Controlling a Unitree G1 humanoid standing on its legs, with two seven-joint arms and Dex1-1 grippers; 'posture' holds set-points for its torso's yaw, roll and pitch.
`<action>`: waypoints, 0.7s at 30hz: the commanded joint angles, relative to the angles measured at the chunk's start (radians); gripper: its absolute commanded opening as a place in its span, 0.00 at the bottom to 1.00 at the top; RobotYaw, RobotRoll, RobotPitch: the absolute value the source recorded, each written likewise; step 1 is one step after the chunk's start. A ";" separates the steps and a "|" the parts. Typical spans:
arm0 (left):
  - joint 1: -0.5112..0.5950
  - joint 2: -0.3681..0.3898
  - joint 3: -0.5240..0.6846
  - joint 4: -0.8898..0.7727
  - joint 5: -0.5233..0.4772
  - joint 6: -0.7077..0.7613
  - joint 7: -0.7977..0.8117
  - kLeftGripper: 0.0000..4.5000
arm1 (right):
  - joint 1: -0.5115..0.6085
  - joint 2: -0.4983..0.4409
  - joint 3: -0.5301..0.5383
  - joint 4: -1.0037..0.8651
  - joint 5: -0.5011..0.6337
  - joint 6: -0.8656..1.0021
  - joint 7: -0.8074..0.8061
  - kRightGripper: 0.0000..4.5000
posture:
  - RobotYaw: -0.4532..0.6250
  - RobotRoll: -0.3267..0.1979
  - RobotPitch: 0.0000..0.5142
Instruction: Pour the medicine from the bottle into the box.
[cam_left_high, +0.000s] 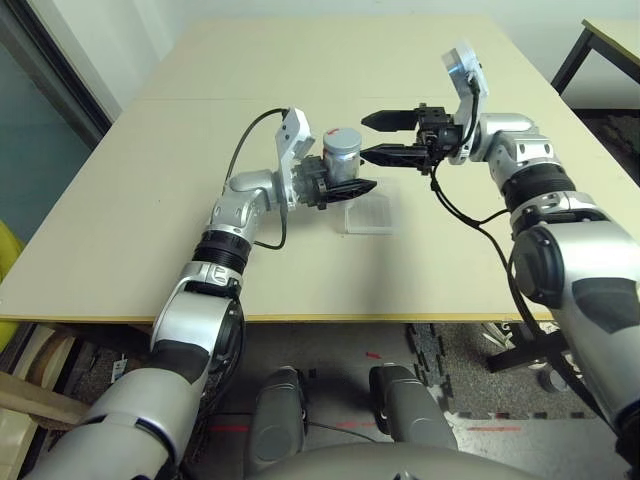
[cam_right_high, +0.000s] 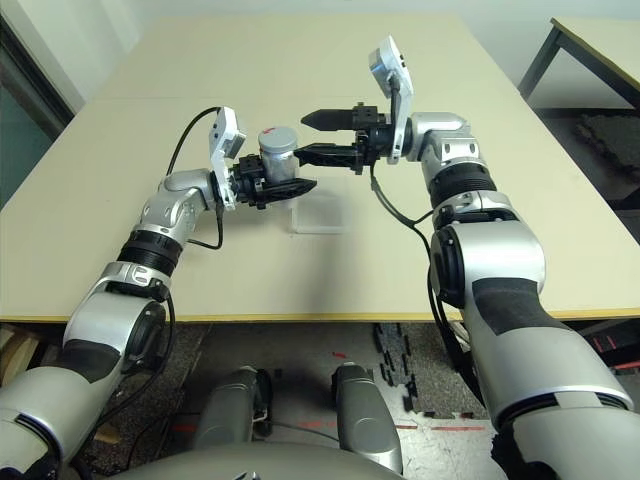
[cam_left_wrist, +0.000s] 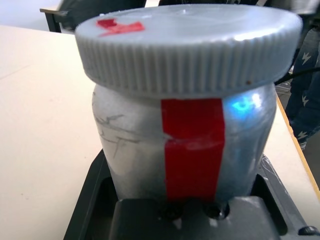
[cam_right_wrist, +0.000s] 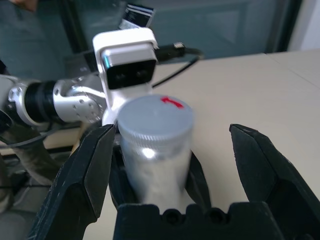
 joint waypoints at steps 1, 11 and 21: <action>-0.018 -0.004 -0.007 0.024 0.015 -0.013 -0.002 0.59 | 0.004 0.014 0.001 -0.028 0.013 0.011 0.000 1.00 | 0.26 0.62 0.12; -0.017 -0.008 -0.010 0.024 0.016 -0.016 -0.007 0.59 | 0.000 0.044 0.010 -0.025 0.000 0.003 -0.028 1.00 | 0.27 0.62 0.12; -0.005 -0.014 -0.011 0.002 0.011 -0.008 -0.008 0.59 | -0.009 0.073 0.015 -0.005 -0.011 -0.021 -0.075 1.00 | 0.28 0.62 0.11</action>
